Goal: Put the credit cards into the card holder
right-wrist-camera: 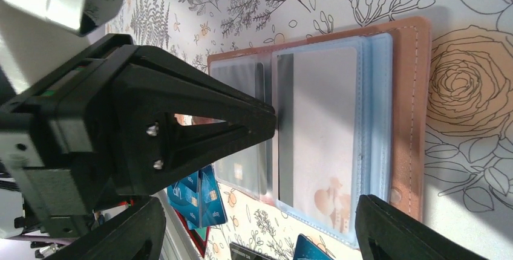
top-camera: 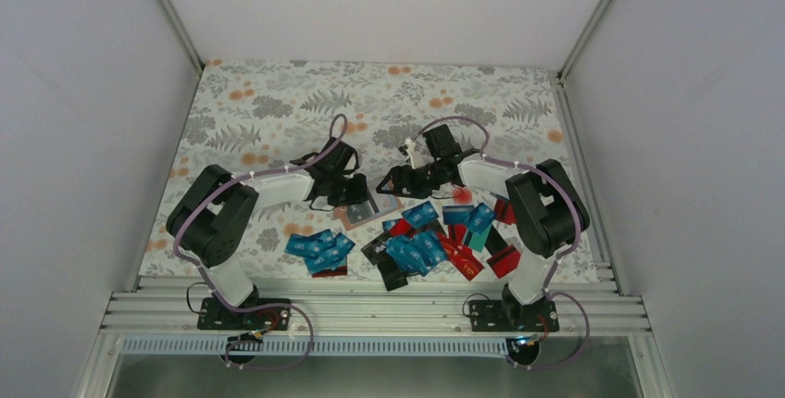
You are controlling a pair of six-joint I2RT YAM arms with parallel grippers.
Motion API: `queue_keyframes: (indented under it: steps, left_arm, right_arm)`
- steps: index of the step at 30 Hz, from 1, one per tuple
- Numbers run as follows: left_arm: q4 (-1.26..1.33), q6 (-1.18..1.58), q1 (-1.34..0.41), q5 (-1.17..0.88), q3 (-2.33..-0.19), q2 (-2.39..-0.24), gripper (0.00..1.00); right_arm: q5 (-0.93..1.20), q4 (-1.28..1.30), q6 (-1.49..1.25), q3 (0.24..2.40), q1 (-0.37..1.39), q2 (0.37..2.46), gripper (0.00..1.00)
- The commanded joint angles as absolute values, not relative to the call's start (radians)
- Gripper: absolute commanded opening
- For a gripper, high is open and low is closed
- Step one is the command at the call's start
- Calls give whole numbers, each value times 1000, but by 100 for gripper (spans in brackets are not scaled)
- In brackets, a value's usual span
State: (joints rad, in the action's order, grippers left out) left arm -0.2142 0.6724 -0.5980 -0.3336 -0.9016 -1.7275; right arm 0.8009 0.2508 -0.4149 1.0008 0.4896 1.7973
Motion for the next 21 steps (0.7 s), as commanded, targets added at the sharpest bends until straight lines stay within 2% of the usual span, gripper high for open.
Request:
queue_keyframes:
  steps: [1, 21]
  left_arm:
    - [-191, 655, -604, -336, -927, -1768, 2]
    - [-178, 660, -609, -322, -907, -1831, 2]
  right_arm:
    - [816, 236, -392, 1030, 491, 1815, 80]
    - [809, 249, -380, 1043, 497, 1868, 80]
